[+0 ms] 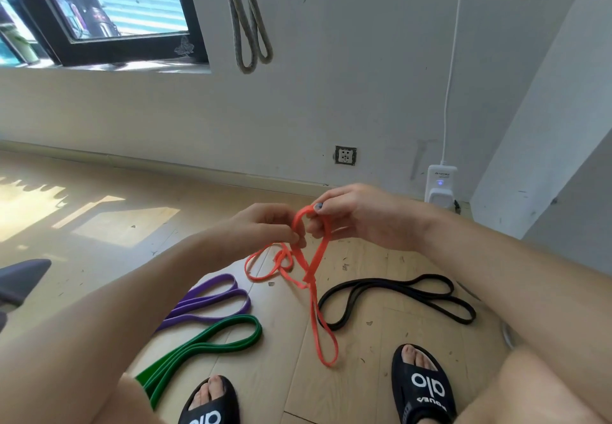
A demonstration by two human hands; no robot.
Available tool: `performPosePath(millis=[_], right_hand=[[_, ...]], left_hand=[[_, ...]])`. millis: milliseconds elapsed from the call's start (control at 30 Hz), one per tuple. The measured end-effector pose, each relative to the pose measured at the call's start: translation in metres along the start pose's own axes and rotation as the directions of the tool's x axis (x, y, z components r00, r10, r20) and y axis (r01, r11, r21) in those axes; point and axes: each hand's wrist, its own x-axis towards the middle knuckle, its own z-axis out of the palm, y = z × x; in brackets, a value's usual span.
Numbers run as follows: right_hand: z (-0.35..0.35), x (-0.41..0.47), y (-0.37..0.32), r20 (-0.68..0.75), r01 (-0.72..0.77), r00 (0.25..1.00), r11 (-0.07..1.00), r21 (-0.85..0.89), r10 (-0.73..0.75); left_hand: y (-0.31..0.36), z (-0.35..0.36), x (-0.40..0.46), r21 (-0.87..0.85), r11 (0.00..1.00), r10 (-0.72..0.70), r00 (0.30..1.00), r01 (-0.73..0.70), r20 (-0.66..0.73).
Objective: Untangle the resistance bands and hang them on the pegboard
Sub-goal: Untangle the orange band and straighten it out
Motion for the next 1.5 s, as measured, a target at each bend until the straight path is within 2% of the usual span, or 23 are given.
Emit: performPosePath(millis=[300, 433, 567, 633, 700, 800, 967, 1200, 1367, 1500], right_hand=[[0.024, 0.005, -0.009, -0.149, 0.034, 0.989, 0.992, 0.123, -0.016], [0.026, 0.007, -0.009, -0.201, 0.035, 0.979, 0.994, 0.1, -0.014], [0.023, 0.01, -0.009, -0.255, 0.046, 0.967, 0.991, 0.129, -0.012], [0.022, 0.013, -0.008, -0.318, 0.023, 0.948, 0.998, 0.062, -0.002], [0.021, 0.015, -0.006, -0.351, -0.041, 0.936, 0.999, -0.015, 0.033], [0.02, 0.016, -0.003, -0.325, -0.074, 0.941, 0.995, 0.065, 0.091], [0.016, 0.014, -0.006, -0.331, 0.031, 0.943, 0.979, 0.203, 0.039], [0.015, 0.009, -0.006, -0.349, 0.102, 0.937, 0.969, 0.226, -0.017], [0.012, 0.01, -0.007, -0.426, 0.154, 0.902, 0.971, 0.181, -0.064], [0.009, 0.012, -0.007, -0.464, 0.163, 0.882, 0.979, 0.122, -0.089]], left_hand=[[0.0, 0.019, 0.01, 0.015, 0.996, 0.087, 0.996, -0.086, -0.026], [0.004, 0.022, 0.014, 0.187, 0.98, 0.081, 0.992, -0.062, -0.094], [0.005, 0.021, 0.013, 0.33, 0.944, 0.035, 0.998, -0.015, -0.054], [0.003, 0.021, 0.014, 0.383, 0.923, -0.014, 0.999, 0.032, -0.048], [0.003, 0.021, 0.014, 0.385, 0.92, -0.055, 0.997, 0.072, -0.055], [0.003, 0.018, 0.013, 0.38, 0.921, -0.069, 0.996, 0.087, -0.06], [0.002, 0.011, 0.01, 0.385, 0.923, 0.024, 0.998, -0.003, -0.052], [-0.002, 0.006, 0.006, 0.31, 0.948, 0.11, 0.987, -0.068, -0.12], [-0.001, 0.0, 0.006, 0.316, 0.941, 0.187, 0.966, -0.124, -0.179], [0.002, -0.003, 0.008, 0.368, 0.921, 0.199, 0.968, -0.13, -0.155]])
